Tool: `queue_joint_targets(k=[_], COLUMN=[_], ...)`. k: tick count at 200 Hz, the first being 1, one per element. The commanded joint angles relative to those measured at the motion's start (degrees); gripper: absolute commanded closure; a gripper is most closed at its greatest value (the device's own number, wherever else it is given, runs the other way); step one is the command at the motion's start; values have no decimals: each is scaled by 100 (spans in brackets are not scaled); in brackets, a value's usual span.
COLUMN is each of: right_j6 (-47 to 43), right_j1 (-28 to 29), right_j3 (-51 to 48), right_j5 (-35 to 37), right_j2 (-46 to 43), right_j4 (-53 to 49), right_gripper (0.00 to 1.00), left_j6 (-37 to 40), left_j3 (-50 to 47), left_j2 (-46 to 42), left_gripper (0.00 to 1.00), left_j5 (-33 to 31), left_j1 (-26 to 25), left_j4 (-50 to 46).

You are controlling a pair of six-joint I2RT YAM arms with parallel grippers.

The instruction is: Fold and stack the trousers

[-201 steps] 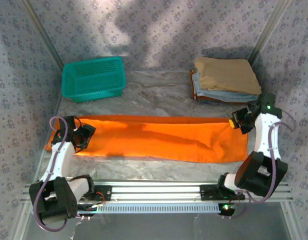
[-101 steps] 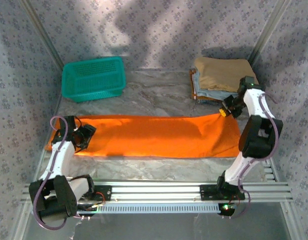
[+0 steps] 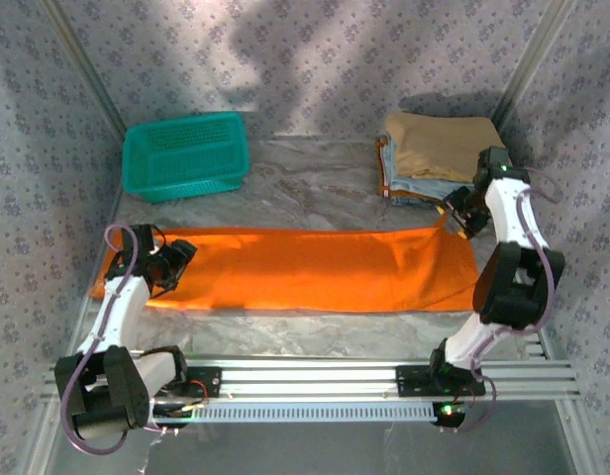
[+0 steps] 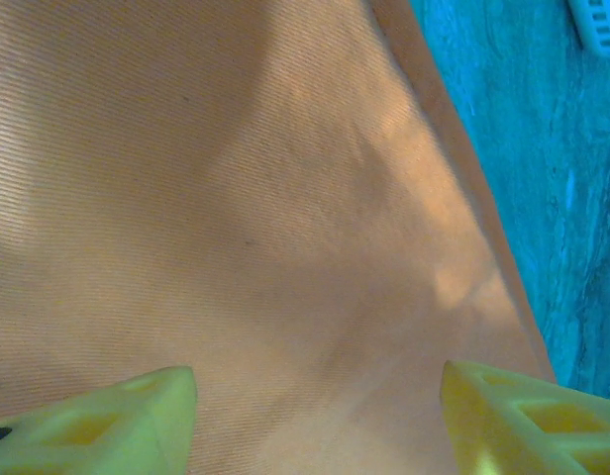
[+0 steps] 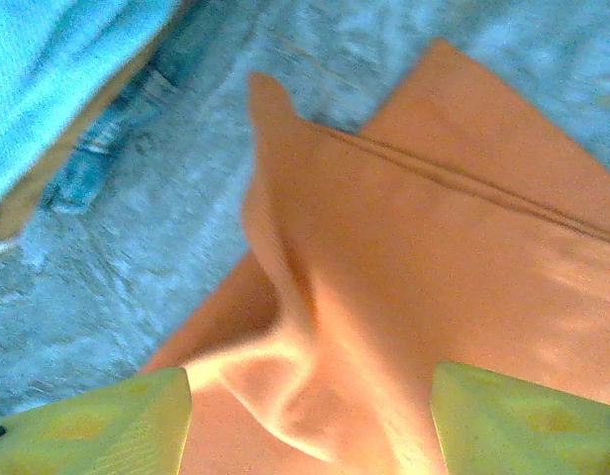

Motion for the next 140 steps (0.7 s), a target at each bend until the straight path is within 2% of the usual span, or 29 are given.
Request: queue_joint_targets(k=[1, 32, 56, 88, 118, 140], right_j6=[-88, -357, -478, -445, -440, -482], right_j1=[-259, -1047, -1099, -1129, -1142, -1071], right_j3=[-739, -1687, -2003, -2117, -2004, -1822], right_j5=[556, 233, 13, 136, 208, 202], right_j2=[-331, -408, -141, 368, 480, 309], right_j4=[-251, 250, 447, 584, 571, 378], right_gripper=[35, 47, 50, 53, 80, 88], left_j6=[-23, 59, 0, -63, -23, -32], left_j3=[182, 333, 306, 215, 224, 208], left_j2=[144, 443, 613, 862, 1006, 989], left_gripper=[34, 34, 34, 34, 34, 34], left_j5=[9, 49, 125, 224, 302, 302], left_j1=[-155, -253, -341, -435, -430, -438], left_j4=[186, 269, 459, 701, 739, 786])
